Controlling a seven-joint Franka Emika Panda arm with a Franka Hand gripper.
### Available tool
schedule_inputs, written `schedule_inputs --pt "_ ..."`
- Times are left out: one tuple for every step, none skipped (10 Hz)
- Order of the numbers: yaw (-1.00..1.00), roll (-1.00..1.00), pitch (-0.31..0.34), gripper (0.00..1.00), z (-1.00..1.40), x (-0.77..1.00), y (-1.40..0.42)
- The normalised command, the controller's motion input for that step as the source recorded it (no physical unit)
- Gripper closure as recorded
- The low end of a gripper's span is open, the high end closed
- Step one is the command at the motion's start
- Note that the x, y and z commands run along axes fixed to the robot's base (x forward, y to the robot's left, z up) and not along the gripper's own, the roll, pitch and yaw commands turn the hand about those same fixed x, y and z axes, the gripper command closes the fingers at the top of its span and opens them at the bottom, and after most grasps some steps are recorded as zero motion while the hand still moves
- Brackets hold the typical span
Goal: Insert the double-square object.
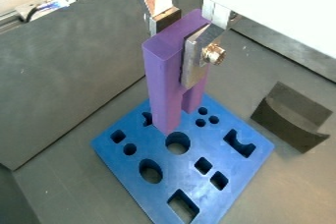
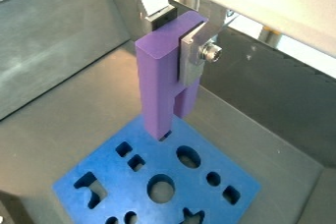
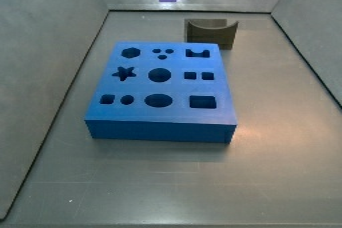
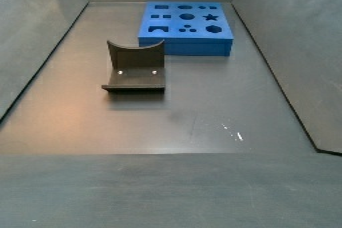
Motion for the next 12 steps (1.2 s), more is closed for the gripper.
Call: schedule_inputs --pt "-1.0 0.0 0.0 1.0 -0.76 0.12 0.0" --pt "-1.0 0.0 0.0 1.0 -0.75 0.12 0.0" --pt "-1.0 0.0 0.0 1.0 -0.76 0.12 0.0" --pt "-0.99 -0.06 0.0 1.0 -0.61 0.15 0.03" --pt "-0.76 -0.2 0.0 1.0 -0.25 0.41 0.08" --pt "-0.61 -0.24 0.0 1.0 -0.18 0.47 0.19" --pt "-0.53 -0.25 0.0 1.0 -0.16 0.45 0.26" --pt "-0.6 -0.22 0.0 1.0 -0.15 0.47 0.22" --pt "-0.8 -0.08 0.003 1.0 -0.21 0.36 0.15" --pt "-0.99 -0.03 0.0 1.0 -0.24 0.13 0.03" --pt "-1.0 -0.01 0.0 1.0 -0.28 0.05 0.0" --pt "-1.0 0.0 0.0 1.0 -0.32 0.0 0.0"
